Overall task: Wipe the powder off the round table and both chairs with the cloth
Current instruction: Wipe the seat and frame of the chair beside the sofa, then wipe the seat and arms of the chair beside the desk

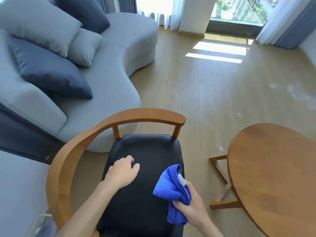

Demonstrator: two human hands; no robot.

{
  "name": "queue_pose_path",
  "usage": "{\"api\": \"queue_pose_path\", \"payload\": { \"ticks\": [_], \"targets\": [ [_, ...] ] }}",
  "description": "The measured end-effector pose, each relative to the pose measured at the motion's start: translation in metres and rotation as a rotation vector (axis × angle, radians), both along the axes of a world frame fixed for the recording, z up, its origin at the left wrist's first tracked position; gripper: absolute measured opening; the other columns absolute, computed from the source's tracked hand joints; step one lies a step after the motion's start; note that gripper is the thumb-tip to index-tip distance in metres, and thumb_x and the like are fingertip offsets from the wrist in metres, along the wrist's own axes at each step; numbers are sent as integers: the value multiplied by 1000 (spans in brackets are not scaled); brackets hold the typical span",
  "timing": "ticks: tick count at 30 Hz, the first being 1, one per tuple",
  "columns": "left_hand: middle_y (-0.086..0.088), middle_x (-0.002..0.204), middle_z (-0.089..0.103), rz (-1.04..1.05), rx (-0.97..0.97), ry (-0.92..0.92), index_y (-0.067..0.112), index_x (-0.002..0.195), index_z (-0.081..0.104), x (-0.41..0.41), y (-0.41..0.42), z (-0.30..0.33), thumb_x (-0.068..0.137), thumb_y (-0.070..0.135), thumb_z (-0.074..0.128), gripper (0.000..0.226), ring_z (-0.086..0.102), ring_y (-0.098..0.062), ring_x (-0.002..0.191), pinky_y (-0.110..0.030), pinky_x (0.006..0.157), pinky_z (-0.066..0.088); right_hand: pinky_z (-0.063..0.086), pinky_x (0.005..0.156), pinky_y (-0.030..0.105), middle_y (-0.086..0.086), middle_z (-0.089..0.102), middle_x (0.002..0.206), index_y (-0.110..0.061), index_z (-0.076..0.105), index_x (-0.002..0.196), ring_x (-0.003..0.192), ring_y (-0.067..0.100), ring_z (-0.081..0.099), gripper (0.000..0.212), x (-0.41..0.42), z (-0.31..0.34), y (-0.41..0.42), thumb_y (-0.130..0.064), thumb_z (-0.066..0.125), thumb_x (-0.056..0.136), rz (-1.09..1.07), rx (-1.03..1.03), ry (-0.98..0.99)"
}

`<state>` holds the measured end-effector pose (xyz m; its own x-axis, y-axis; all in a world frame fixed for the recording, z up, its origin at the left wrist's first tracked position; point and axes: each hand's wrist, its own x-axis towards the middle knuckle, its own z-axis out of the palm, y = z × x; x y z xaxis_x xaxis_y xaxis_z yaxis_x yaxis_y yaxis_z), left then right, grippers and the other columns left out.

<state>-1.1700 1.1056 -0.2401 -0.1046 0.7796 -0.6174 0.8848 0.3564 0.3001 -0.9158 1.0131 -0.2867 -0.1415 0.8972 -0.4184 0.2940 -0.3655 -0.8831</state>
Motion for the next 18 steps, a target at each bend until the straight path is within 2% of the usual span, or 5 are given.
{"api": "queue_pose_path", "payload": {
  "ticks": [3,6,11,14,18],
  "targets": [
    [11,87,65,46,-35,-296,31,86,58,31,-1,59,92,55,40,31,60,-7,79,-26,71,48,53,87,25,-6,67,117,-43,54,119,108,11,64,54,-17,63,18,-16,73,77,-117,123,145],
    [7,74,68,-2,-113,-434,29,87,62,62,14,125,93,52,43,30,61,-9,71,-22,65,47,55,83,29,-3,69,112,-33,55,115,104,14,67,55,-27,120,25,-21,81,68,-290,203,224],
    [5,103,72,-85,-52,-901,28,110,65,75,15,227,67,77,58,66,68,-13,96,-32,81,55,57,78,33,3,69,109,-24,47,121,100,21,68,63,-25,215,17,-10,76,67,-386,339,281],
    [4,93,69,-316,154,-774,31,103,58,85,3,277,68,50,76,43,67,-12,83,-28,70,56,54,78,26,-1,66,112,-25,42,126,101,14,66,62,-18,269,1,-10,66,71,-331,406,329],
    [-4,88,66,-534,344,-702,24,97,62,95,-11,336,73,23,66,24,63,-25,82,-41,76,54,52,81,22,-2,64,115,-18,45,124,106,7,63,63,-8,326,-10,-41,72,72,-487,471,276]
  ]
}}
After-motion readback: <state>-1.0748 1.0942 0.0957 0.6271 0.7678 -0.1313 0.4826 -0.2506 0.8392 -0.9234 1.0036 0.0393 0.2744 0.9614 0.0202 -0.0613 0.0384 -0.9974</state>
